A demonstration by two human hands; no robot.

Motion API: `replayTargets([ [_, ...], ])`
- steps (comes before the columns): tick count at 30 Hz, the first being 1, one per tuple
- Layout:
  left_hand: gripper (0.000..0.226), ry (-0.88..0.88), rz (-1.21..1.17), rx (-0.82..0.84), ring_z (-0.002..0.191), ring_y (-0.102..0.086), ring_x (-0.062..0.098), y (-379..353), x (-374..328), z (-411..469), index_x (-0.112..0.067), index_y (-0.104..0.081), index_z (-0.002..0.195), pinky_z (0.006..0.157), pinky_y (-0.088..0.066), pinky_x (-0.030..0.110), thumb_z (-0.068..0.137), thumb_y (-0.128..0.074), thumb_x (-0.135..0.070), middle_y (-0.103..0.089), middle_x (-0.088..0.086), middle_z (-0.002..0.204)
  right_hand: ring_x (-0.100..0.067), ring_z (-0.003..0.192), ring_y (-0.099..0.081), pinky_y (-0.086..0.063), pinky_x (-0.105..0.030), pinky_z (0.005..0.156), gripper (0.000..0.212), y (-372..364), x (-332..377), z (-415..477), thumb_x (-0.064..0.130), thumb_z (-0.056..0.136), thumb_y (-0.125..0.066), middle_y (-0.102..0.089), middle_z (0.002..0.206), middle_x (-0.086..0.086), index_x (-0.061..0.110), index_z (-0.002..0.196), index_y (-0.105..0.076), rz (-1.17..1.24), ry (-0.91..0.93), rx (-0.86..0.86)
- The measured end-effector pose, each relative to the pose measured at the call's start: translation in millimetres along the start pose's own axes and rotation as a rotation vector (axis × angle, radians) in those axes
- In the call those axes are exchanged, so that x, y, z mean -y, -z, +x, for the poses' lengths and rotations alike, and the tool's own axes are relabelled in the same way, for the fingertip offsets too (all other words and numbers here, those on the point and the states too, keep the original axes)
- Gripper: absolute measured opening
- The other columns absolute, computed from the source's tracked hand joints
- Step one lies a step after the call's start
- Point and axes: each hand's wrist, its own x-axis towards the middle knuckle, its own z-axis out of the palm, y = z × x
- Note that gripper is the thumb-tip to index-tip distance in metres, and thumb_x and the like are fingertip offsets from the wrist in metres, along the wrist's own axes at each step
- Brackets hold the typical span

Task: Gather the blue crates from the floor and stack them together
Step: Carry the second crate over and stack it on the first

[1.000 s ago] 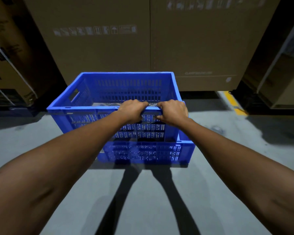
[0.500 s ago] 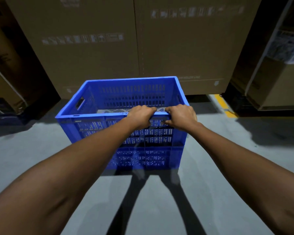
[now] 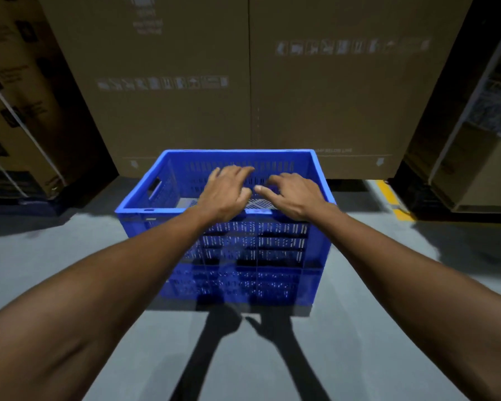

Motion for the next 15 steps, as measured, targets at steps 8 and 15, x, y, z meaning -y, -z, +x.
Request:
replayTargets([
  [8,0.07,0.18,0.225,0.24,0.15,0.002,0.025,-41.3,26.6,-16.9,-0.031,-0.007,0.154,0.118,0.002,0.056,0.089,0.0,-0.056,-0.005,0.006,0.163,-0.035,0.144,-0.021,-0.028,-0.059,0.108,0.068,-60.2,19.0,6.5,0.06,0.095,-0.004,-0.031,0.156,-0.006,0.029,0.146,-0.035,-0.107,-0.154,0.213],
  [15,0.07,0.195,0.184,0.341,0.148,0.015,0.026,-23.2,21.2,-17.8,-0.028,0.007,0.154,0.114,0.012,0.062,0.095,-0.006,-0.063,0.012,0.008,0.162,-0.037,0.147,0.003,0.002,-0.073,0.107,0.062,-57.9,41.9,0.5,0.055,0.099,-0.008,-0.008,0.161,-0.011,0.025,0.152,-0.021,-0.137,-0.375,0.222],
])
